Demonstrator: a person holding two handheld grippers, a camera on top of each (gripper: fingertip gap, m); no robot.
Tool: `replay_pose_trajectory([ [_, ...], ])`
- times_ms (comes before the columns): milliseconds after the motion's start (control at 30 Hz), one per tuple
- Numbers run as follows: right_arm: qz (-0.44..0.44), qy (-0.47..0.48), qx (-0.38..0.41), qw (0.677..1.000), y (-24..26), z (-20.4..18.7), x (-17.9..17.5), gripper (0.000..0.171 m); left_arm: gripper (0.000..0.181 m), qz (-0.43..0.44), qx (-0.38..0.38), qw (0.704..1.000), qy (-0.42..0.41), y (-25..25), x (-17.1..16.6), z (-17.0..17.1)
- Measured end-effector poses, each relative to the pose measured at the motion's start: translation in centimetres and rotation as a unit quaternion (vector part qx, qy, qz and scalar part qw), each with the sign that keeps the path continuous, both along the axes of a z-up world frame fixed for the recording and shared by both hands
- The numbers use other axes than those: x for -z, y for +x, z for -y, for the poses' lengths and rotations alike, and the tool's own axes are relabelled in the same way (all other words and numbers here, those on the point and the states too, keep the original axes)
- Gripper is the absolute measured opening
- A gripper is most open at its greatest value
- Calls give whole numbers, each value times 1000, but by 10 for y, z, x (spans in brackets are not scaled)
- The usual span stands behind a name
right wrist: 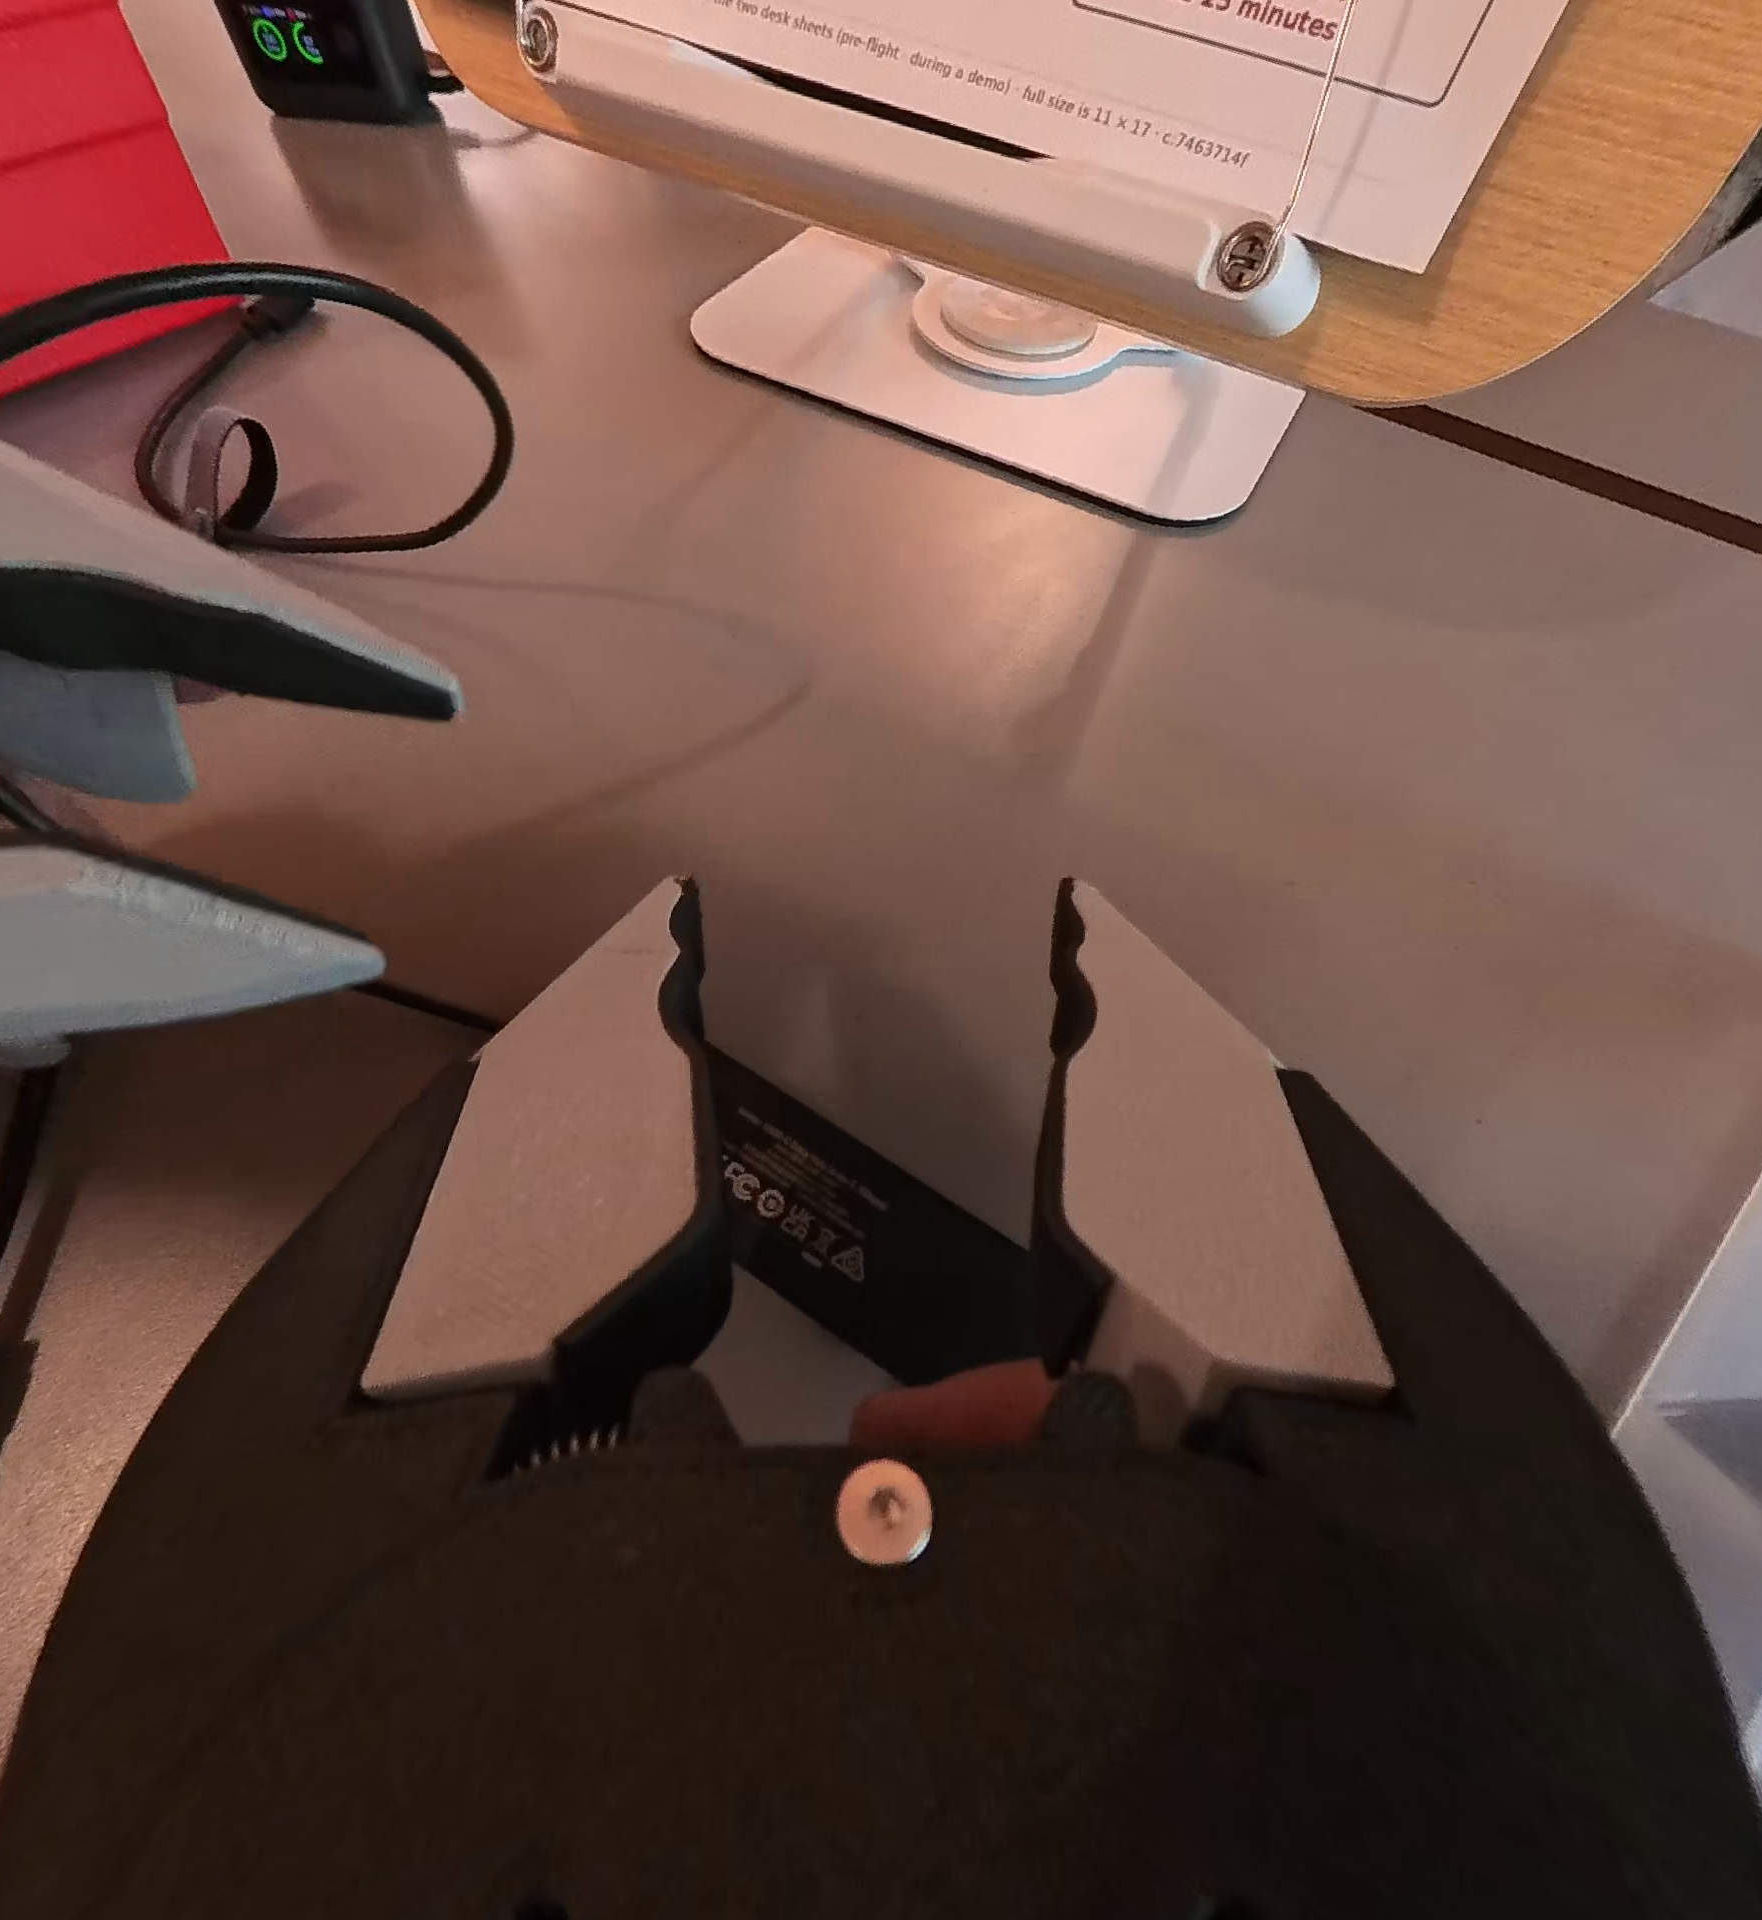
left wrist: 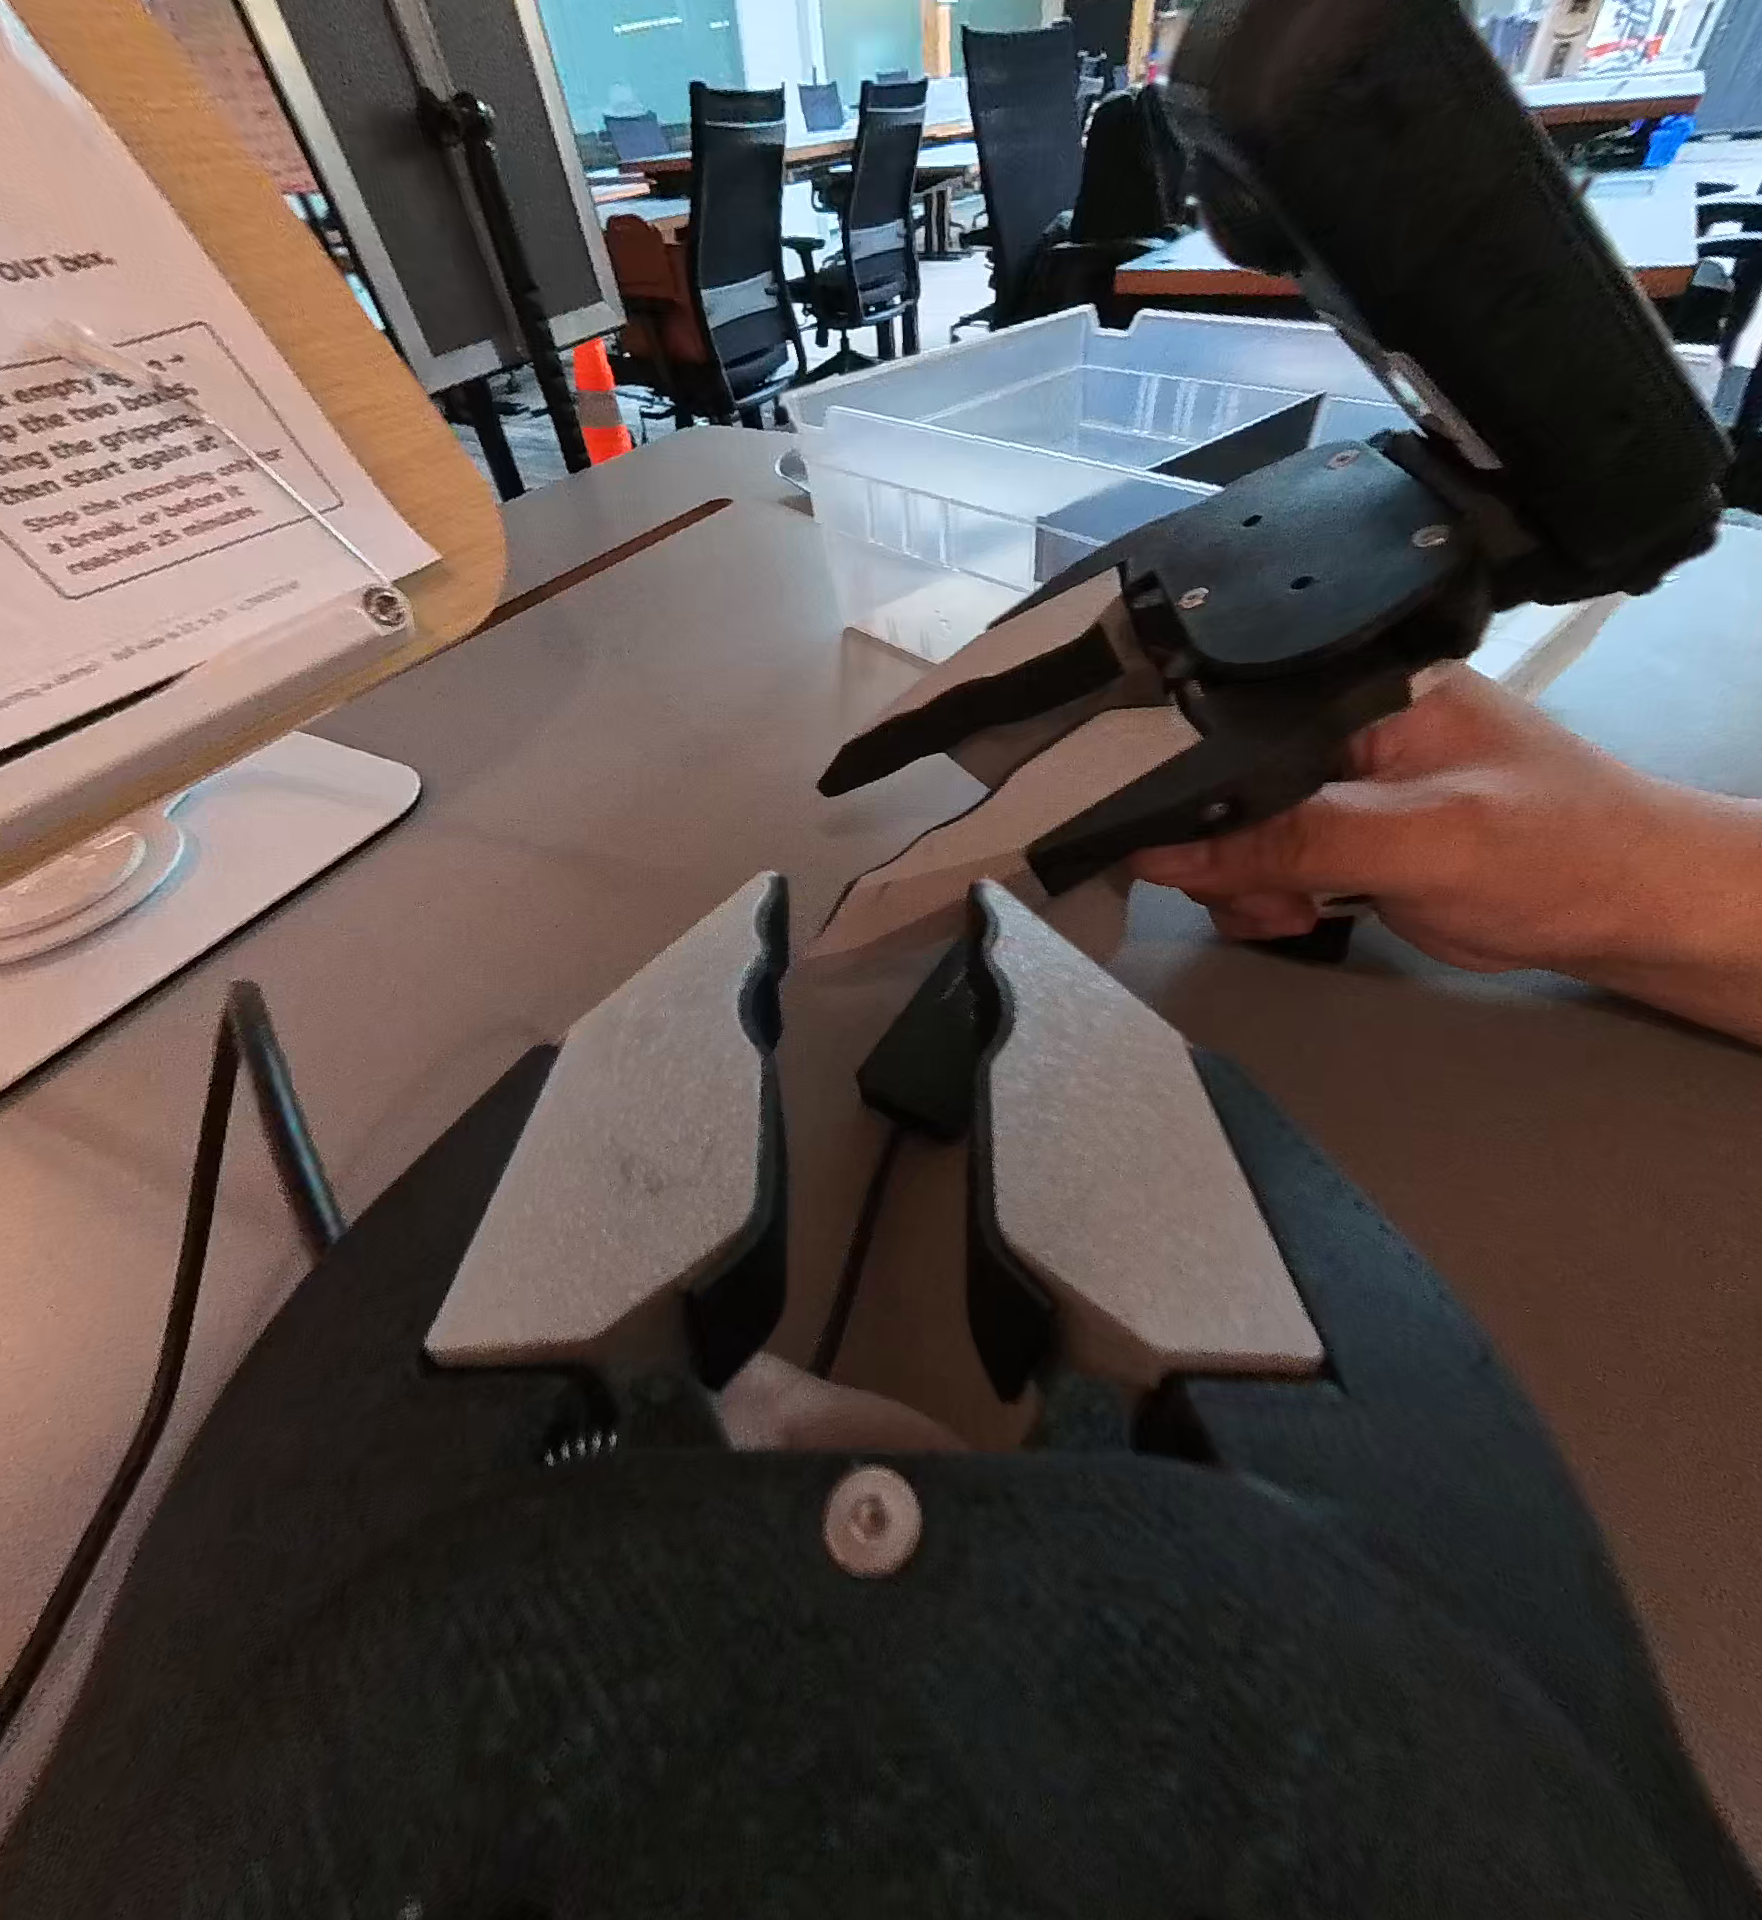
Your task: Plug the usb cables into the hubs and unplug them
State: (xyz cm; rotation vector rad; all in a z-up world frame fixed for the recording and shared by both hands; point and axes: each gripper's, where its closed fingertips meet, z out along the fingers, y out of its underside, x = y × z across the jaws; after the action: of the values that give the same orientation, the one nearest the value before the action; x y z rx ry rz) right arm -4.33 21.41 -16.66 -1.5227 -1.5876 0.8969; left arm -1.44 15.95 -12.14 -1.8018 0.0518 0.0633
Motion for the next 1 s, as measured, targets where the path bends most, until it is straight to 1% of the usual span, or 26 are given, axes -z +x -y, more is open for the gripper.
replay_pose_trajectory([
  [233, 3, 0, -23, 1000, 1, 9, 1, 63, 31, 35, -43, 998, 27, -22, -11, 6],
  [333, 9, -4, -44, 999, 2, 16, 3, 60, 33, 41, -78, 995, 35, -37, -13, 9],
  [467, 25, -12, -85, 996, 4, 28, 7, 56, 39, 14, -151, 988, 11, -67, -4, 16],
  [533, 45, -18, -112, 992, 6, 39, 13, 55, 40, -1, -180, 984, -5, -77, 1, 20],
  [600, 72, -22, -138, 988, 11, 50, 17, 56, 45, -10, -200, 980, -22, -84, 6, 22],
  [700, 122, -3, -163, 979, 23, 59, 16, 56, 46, -1, -191, 981, -18, -82, 4, 23],
  [800, 186, 47, -183, 964, 37, 55, 8, 57, 46, 27, -170, 985, -3, -76, -3, 23],
  [933, 282, 107, -196, 933, 47, 44, -2, 58, 47, 49, -143, 988, 6, -68, -8, 23],
  [1000, 326, 138, -207, 912, 49, 39, -1, 56, 47, 47, -132, 990, 7, -64, -10, 22],
])
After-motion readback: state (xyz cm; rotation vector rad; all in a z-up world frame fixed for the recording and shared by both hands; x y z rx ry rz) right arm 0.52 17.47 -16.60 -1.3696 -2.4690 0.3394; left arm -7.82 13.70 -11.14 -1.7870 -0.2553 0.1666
